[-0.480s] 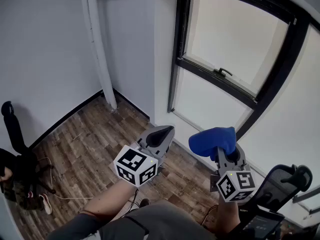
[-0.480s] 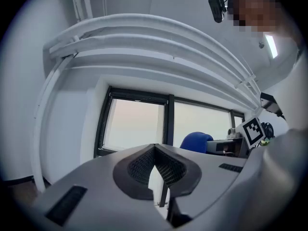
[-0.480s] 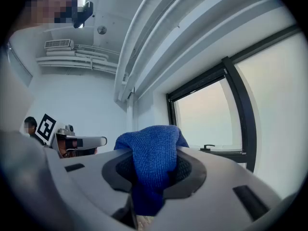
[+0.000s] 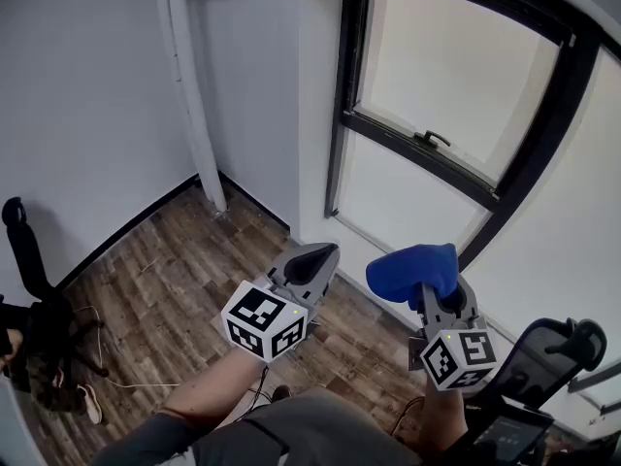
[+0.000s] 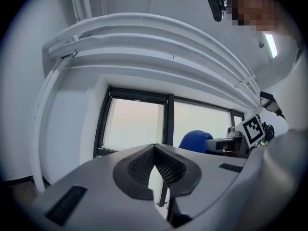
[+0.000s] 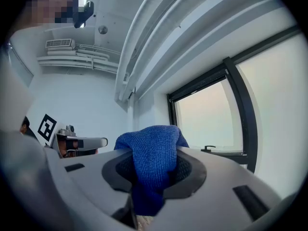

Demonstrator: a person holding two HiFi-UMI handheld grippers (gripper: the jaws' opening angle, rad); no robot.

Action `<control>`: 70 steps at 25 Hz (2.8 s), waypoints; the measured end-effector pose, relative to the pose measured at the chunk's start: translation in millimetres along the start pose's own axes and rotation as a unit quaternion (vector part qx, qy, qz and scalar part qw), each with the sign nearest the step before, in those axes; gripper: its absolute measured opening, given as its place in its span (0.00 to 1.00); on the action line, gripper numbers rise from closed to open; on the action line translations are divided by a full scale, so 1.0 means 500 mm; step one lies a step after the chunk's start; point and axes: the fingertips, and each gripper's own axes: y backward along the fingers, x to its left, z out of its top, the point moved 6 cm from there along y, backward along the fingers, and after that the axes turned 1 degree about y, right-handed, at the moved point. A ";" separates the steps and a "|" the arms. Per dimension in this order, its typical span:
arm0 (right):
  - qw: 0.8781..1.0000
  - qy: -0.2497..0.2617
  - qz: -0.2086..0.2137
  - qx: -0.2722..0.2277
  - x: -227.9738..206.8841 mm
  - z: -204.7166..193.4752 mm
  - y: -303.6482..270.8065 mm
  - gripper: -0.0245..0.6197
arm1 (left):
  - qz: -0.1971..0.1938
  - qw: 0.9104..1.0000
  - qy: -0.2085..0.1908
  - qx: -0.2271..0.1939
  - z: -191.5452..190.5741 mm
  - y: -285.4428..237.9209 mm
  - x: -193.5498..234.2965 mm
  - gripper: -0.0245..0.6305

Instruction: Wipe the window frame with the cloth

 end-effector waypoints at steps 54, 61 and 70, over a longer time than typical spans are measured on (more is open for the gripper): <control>1.000 -0.024 0.020 -0.005 -0.283 -0.044 -0.486 0.23 | -0.003 1.000 0.002 0.025 -0.027 -0.477 0.322 0.05; 0.999 -0.035 0.023 -0.001 -0.340 -0.057 -0.535 0.23 | -0.009 0.999 -0.012 0.031 -0.030 -0.553 0.332 0.05; 1.000 -0.019 0.008 0.006 -0.370 -0.064 -0.661 0.23 | -0.015 1.000 -0.004 0.022 -0.033 -0.647 0.458 0.05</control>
